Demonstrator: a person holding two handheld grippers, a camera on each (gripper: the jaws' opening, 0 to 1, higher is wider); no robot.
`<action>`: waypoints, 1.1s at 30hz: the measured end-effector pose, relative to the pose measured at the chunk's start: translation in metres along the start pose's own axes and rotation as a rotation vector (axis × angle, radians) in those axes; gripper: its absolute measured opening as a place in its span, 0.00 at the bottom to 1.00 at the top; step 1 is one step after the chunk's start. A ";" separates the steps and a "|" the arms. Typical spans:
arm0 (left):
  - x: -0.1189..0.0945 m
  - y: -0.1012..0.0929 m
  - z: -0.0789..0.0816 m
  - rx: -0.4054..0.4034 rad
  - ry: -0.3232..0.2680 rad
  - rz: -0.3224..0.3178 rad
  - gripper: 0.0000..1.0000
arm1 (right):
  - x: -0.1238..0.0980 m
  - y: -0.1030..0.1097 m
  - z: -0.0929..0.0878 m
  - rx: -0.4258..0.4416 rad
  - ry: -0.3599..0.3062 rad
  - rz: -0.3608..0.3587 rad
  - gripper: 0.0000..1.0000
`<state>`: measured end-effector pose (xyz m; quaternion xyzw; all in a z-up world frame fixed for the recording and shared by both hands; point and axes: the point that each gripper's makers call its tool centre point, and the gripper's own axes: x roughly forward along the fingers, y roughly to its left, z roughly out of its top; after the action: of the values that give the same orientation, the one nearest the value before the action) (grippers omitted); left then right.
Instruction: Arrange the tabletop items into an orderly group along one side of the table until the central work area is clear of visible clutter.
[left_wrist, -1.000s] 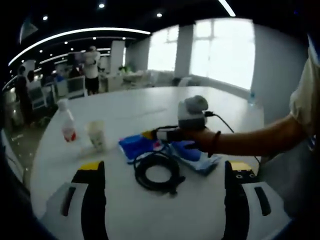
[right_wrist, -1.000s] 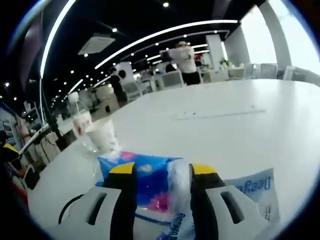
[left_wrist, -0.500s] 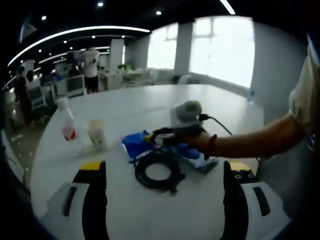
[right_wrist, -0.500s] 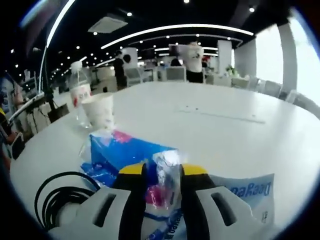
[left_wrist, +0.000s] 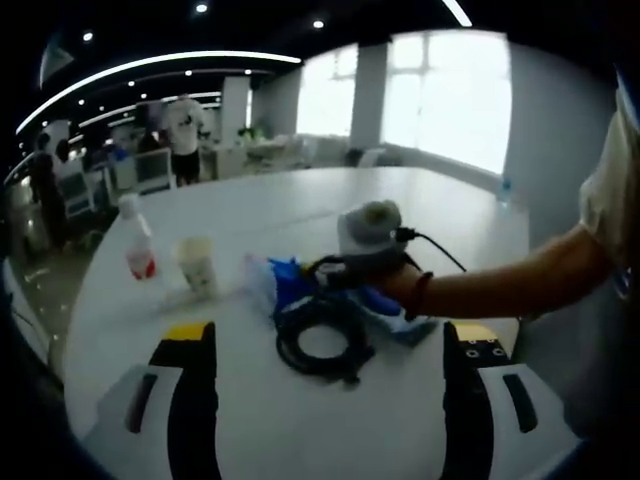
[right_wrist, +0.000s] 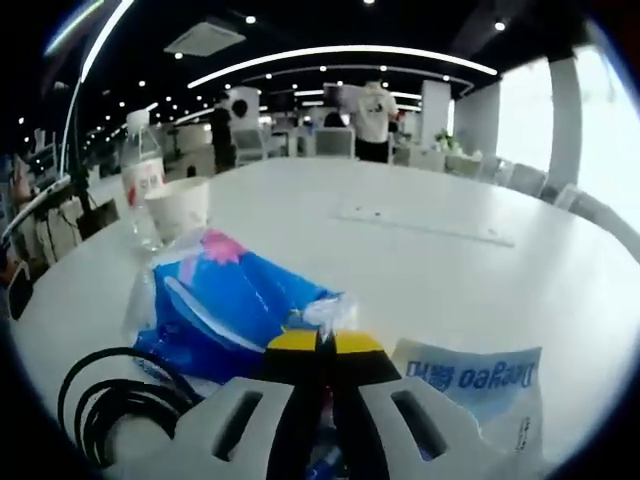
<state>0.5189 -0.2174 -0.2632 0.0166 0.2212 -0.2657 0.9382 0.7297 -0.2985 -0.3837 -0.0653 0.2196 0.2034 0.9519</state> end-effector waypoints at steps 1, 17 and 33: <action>0.000 0.000 0.000 -0.001 -0.002 -0.002 0.90 | 0.000 -0.001 0.000 0.003 0.002 0.001 0.01; 0.002 0.000 -0.002 0.019 0.019 0.014 0.91 | -0.012 -0.032 0.029 0.067 -0.024 -0.040 0.01; 0.004 -0.006 -0.002 0.035 0.020 -0.003 0.92 | -0.034 -0.098 0.054 0.058 -0.029 -0.134 0.01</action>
<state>0.5184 -0.2243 -0.2661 0.0353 0.2258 -0.2707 0.9352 0.7640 -0.3886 -0.3168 -0.0493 0.2066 0.1338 0.9680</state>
